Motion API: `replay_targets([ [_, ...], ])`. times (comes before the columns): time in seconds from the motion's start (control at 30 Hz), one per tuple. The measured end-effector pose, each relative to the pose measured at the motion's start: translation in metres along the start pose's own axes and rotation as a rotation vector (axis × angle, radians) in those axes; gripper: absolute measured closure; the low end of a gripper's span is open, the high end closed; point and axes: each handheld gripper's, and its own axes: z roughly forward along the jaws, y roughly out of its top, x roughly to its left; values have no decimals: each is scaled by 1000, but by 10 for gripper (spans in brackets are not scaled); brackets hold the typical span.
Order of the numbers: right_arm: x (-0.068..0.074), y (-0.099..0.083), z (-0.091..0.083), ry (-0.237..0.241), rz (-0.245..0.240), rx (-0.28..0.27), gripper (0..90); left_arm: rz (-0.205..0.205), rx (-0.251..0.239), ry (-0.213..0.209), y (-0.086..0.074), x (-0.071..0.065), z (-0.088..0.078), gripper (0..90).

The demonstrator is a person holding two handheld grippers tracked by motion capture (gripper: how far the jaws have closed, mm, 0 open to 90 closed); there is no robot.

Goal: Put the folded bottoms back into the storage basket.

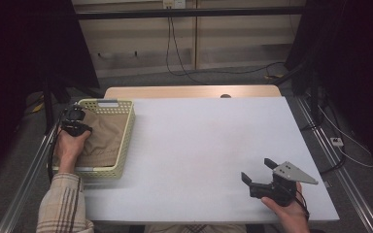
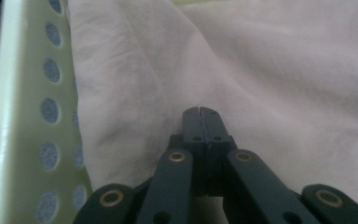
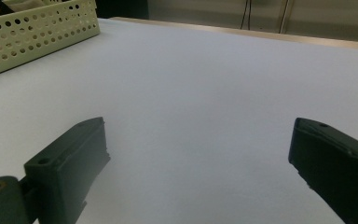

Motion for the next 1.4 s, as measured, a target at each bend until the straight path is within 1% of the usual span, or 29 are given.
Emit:
replay_targets([
  [0.13,-1,0,0,-2,2,0,42,17,32,-3,-1,-1,8,900],
  [0.23,-1,0,-1,-2,-2,0,43,30,43,-1,0,-1,9,900],
  [0.27,0,0,-1,-2,-1,-3,43,24,44,-8,0,-1,10,900],
  [0.3,0,0,-1,-3,-1,-3,43,28,50,-15,0,0,9,900],
  [0.33,0,0,-1,-3,-2,-3,43,-2,35,-24,-1,-2,11,900],
  [0.37,0,0,-1,-3,-1,-3,43,8,41,-36,0,-1,10,900],
  [0.4,0,0,-1,-2,-2,-3,43,-8,31,-52,-1,-1,11,900],
  [0.43,-1,0,-1,-1,-4,0,43,-11,33,-100,-1,1,11,900],
  [0.47,-1,0,-1,-1,-5,0,42,-25,23,-122,-1,1,11,900],
  [0.5,0,0,0,-1,-3,-1,43,-21,21,-120,-2,1,11,900],
  [0.53,0,0,0,-2,-5,1,43,-5,28,-116,-1,0,11,900],
  [0.57,0,0,0,-2,-4,1,43,-3,24,-106,-1,-2,11,900],
  [0.6,0,0,0,-2,-3,2,43,11,26,-96,-1,-4,11,900],
  [0.63,0,0,1,0,-1,3,43,13,23,-86,-1,-5,11,900],
  [0.67,0,0,1,0,-3,4,43,16,32,-87,0,-5,10,900],
  [0.7,0,0,1,0,-5,4,43,8,28,-87,-1,-5,10,900],
  [0.73,-1,0,1,0,-4,4,43,12,40,-88,0,-5,9,900],
  [0.77,-1,0,1,-2,-3,4,42,-6,34,-88,1,-5,10,900],
  [0.8,-1,0,1,-5,-2,3,41,-6,36,-87,1,-5,9,900],
  [0.83,-2,0,1,-6,3,3,42,-5,40,-83,1,-4,8,884],
  [0.87,-2,0,1,-7,3,4,41,-6,25,-85,1,-4,7,862],
  [0.93,-3,0,1,-8,5,3,41,11,14,-79,2,-5,3,784],
  [1.0,-3,0,1,-7,7,4,42,42,5,-95,3,-7,-1,741],
  [1.07,-3,0,2,-7,3,2,41,56,-13,-114,4,-11,-5,710],
  [1.13,-2,0,2,-7,6,1,41,82,-32,-109,6,-15,-9,636],
  [1.2,-2,0,2,-8,5,1,41,101,-59,-113,6,-18,-13,566],
  [1.27,-2,1,2,-6,10,3,41,109,-98,-104,7,-19,-18,491],
  [1.33,-2,1,3,-5,6,5,41,93,-142,-105,8,-20,-23,425],
  [1.4,-2,1,3,-4,5,3,41,93,-184,-115,8,-18,-29,367],
])
